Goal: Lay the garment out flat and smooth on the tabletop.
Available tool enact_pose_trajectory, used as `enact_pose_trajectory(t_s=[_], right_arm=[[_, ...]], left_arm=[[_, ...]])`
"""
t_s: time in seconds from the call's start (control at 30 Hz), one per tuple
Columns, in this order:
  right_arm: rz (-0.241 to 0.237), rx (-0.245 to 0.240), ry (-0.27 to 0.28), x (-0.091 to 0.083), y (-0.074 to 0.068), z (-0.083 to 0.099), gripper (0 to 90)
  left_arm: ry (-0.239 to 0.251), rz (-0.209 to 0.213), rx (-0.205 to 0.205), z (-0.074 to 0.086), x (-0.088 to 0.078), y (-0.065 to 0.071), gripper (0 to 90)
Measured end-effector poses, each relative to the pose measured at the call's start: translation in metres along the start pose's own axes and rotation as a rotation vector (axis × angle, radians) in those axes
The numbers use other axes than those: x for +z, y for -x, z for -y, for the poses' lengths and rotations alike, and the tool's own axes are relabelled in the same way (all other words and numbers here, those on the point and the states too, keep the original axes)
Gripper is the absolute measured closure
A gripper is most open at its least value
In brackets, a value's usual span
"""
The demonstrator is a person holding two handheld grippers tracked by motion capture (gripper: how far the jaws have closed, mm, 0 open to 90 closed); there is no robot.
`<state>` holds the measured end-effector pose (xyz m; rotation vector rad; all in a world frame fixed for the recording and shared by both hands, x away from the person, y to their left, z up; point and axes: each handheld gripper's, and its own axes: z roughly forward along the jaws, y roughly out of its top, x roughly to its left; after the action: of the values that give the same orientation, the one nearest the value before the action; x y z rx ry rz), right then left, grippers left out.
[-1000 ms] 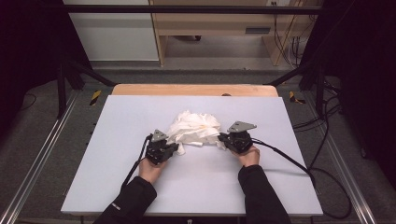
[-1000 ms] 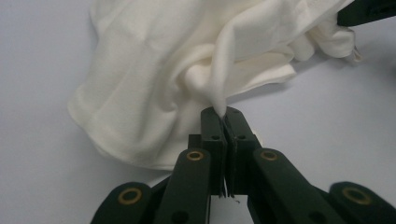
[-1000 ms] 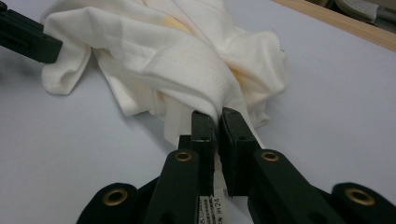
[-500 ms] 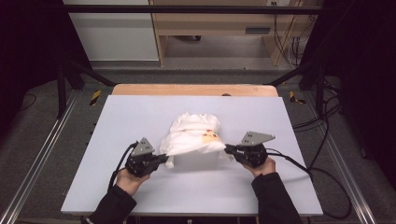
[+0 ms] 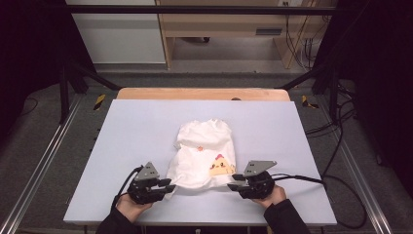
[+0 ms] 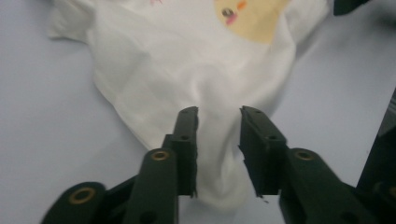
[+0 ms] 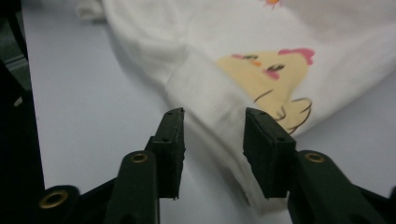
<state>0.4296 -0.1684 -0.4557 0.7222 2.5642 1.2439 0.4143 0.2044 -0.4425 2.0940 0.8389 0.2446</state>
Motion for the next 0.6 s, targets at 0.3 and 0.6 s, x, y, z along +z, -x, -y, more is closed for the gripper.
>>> enact_pose_trajectory(t_s=[0.3, 0.6], right_arm=[[0.111, 0.076, 0.165, -0.017, 0.018, -0.017, 28.4], [0.218, 0.156, 0.116, 0.024, 0.057, -0.030, 28.9]], left_arm=[[0.097, -0.110, -0.130, -0.011, -0.003, -0.032, 34.9], [0.082, -0.152, -0.228, -0.019, 0.044, -0.062, 46.3]])
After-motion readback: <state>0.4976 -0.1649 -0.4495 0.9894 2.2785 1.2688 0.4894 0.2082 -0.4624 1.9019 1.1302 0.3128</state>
